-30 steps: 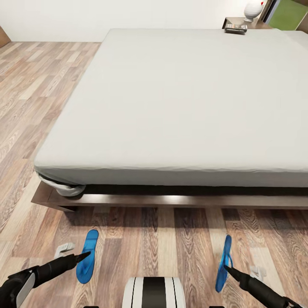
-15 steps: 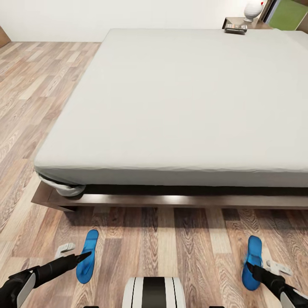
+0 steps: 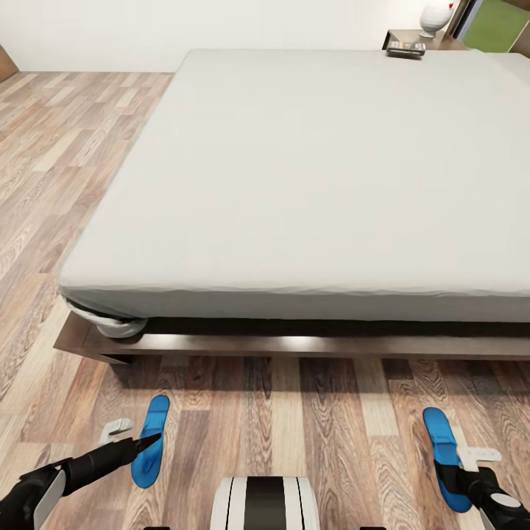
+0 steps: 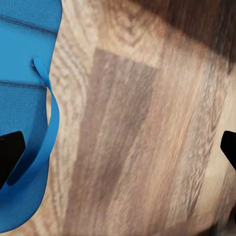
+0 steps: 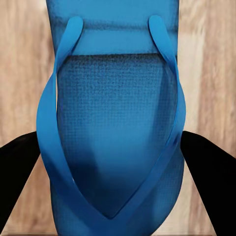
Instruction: In the bedroom, move the book from the bed onto either nightstand, and place the two sandals side by side next to the bed.
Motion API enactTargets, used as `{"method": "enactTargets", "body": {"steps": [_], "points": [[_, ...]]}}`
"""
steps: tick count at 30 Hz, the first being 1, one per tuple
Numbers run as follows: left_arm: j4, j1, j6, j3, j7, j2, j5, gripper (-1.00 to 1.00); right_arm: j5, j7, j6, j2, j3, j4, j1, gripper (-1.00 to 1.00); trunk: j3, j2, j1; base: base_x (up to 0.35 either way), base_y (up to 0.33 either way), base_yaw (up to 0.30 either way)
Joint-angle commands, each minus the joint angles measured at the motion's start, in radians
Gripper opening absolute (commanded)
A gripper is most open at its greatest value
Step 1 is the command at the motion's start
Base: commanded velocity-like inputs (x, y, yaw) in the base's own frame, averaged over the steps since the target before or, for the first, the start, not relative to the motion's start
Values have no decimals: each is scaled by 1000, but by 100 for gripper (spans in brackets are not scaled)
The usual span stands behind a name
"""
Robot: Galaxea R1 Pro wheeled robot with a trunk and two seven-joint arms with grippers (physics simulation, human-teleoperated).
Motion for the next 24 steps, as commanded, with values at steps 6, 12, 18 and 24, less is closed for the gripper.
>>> {"method": "enactTargets", "body": {"steps": [6,12,18,24], "points": [[0,0,10,2,-3,-2,6,100,1,10,3,-2,-10,-7,0,-100,-1,0,0,0,0,0],[0,-1,10,2,2,-2,6,100,1,10,-20,2,-6,-10,0,-100,-1,0,0,0,28,0],[0,-1,10,2,2,-2,6,100,0,84,-71,-2,-3,-8,0,-100,-1,0,0,0,239,0],[0,0,10,2,2,-2,6,100,0,334,-77,1,-12,7,0,-100,-1,0,0,0,273,0]]}}
